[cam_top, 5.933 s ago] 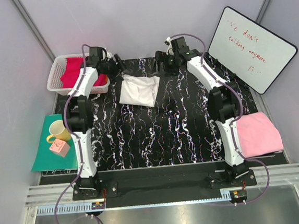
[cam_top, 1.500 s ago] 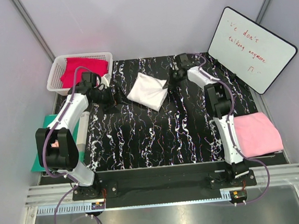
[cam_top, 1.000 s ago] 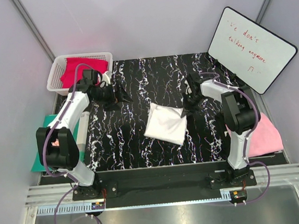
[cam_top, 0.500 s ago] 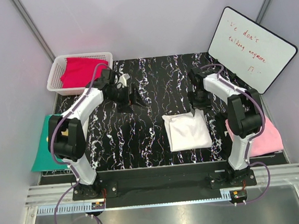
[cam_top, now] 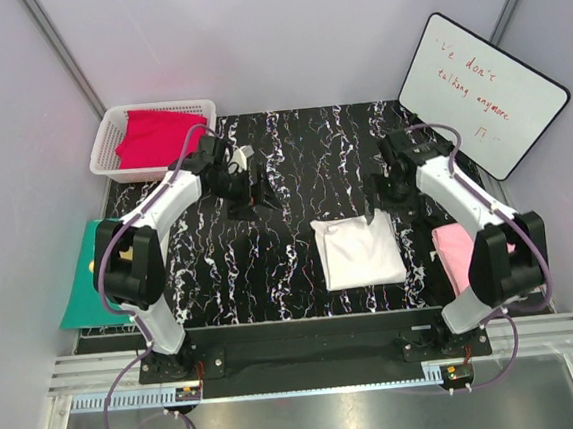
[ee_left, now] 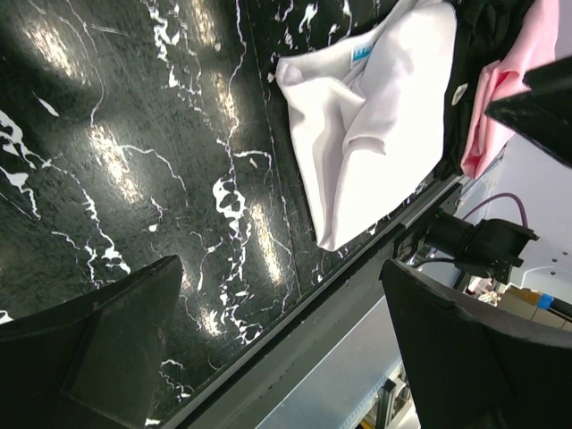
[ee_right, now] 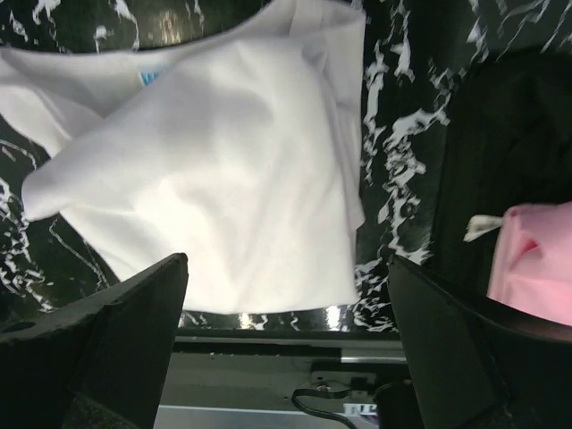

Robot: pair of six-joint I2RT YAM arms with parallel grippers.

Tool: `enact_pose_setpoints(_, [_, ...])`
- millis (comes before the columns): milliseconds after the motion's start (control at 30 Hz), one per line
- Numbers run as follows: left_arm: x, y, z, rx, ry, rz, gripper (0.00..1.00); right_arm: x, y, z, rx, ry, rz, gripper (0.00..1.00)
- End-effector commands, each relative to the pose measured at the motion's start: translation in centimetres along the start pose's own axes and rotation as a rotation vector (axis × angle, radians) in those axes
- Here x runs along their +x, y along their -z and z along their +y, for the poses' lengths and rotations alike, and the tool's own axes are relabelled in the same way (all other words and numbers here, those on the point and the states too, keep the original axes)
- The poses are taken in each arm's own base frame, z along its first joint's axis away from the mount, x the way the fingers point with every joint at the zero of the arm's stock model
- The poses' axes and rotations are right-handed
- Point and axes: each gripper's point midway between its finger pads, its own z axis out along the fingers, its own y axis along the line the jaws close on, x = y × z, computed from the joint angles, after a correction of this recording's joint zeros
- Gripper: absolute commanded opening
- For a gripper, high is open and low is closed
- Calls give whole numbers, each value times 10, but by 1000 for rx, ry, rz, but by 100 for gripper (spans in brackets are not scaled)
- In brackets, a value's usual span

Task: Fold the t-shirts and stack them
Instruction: Put the neatly folded tshirt into the corner of the board with the right arm

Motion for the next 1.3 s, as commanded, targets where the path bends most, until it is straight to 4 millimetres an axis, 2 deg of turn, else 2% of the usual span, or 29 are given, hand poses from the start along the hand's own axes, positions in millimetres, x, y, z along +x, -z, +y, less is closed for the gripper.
enact_pose_setpoints(0, [5,-7,-4,34,-32,23,99,38,-6,15,-117,-127,52,100])
enact_pose_setpoints(67, [6,-8,-4,38,-30,29,99,44,-1,20,-181,-190,35,100])
enact_pose_setpoints(267, [10,-9,-7,53,-39,40,99,66,-18,11,-288,-399,34,100])
enact_pose_setpoints(367, [11,-7,-9,63,-50,40,99,82,-29,2,-256,-431,67,100])
enact_pose_setpoints(433, [12,-6,-10,67,-52,42,99,84,-32,-3,-240,-448,66,100])
enact_pose_setpoints(533, [14,-5,-10,70,-60,44,99,89,-44,-4,-248,-468,77,100])
enact_pose_setpoints(667, [16,-5,-9,69,-64,46,99,104,-61,-7,-215,-504,153,100])
enact_pose_setpoints(867, [17,-3,-9,63,-64,41,99,94,-48,-24,-131,-496,62,100])
enact_pose_setpoints(967, [17,-5,-7,60,-59,45,99,88,-49,-32,-99,-475,25,99])
enact_pose_setpoints(1067, [16,-4,-8,60,-63,41,99,79,-58,-32,-94,-480,16,99])
enact_pose_setpoints(1133, [16,-3,-9,60,-61,40,99,67,-64,-22,-145,-459,16,96])
enact_pose_setpoints(1267, [16,-1,-11,63,-65,32,99,58,-82,-25,-96,-456,61,97])
